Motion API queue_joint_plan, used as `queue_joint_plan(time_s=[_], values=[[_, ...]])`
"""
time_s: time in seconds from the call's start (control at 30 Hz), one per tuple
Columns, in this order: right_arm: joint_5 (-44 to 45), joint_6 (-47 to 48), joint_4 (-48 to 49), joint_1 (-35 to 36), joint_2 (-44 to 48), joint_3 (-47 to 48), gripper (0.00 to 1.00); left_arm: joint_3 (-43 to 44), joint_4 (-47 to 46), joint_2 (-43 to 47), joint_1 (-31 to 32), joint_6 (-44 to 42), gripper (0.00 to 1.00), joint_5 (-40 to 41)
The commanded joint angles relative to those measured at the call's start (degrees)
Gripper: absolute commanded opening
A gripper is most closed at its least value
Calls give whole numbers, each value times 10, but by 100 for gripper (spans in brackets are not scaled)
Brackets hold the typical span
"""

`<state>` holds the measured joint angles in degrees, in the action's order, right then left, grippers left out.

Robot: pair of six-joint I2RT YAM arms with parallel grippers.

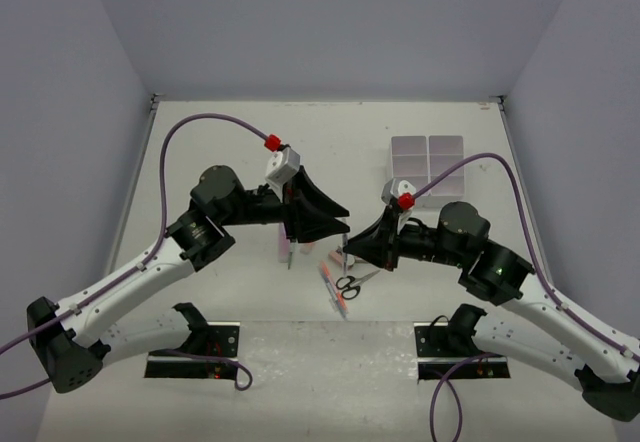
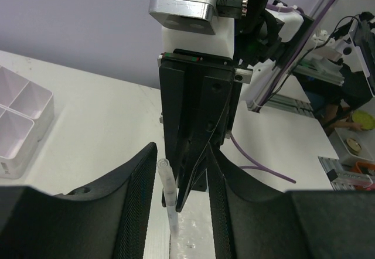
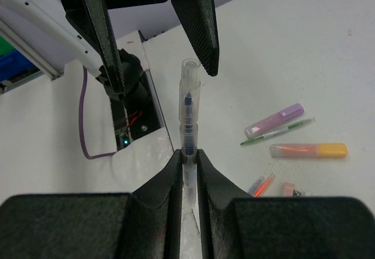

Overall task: Sort the stationery into containers
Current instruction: Close the pen cap on the pen.

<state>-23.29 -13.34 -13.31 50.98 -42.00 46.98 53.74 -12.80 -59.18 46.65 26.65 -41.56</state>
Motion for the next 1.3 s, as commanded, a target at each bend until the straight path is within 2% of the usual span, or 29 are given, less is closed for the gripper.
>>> queue_joint_plan(time_s=[0.0,0.23,0.4,0.47,0.97,1.03,1.07,1.17,1.27], values=[[16,-10,-1,-1,3,31,0,-4,-24,-7,3,5,40,1],[10,-11,0,-1,4,32,0,-5,-21,-12,3,-2,39,10],[18,-12,-1,-1,4,31,0,-3,-21,-11,5,-2,25,9],[24,-15,-4,-1,2,34,0,-3,-20,-10,7,-3,23,8],[29,-33,-15,-1,-4,55,0,14,34,-10,8,-49,18,3],[30,-33,-15,-1,-3,55,0,11,34,-9,7,-49,20,6],[29,-33,-15,-1,-3,55,0,10,34,-8,8,-49,24,7],[25,-33,-15,-1,-7,55,0,9,33,-2,7,-47,45,16],[25,-32,-15,-1,-7,53,0,11,34,4,8,-47,48,20]])
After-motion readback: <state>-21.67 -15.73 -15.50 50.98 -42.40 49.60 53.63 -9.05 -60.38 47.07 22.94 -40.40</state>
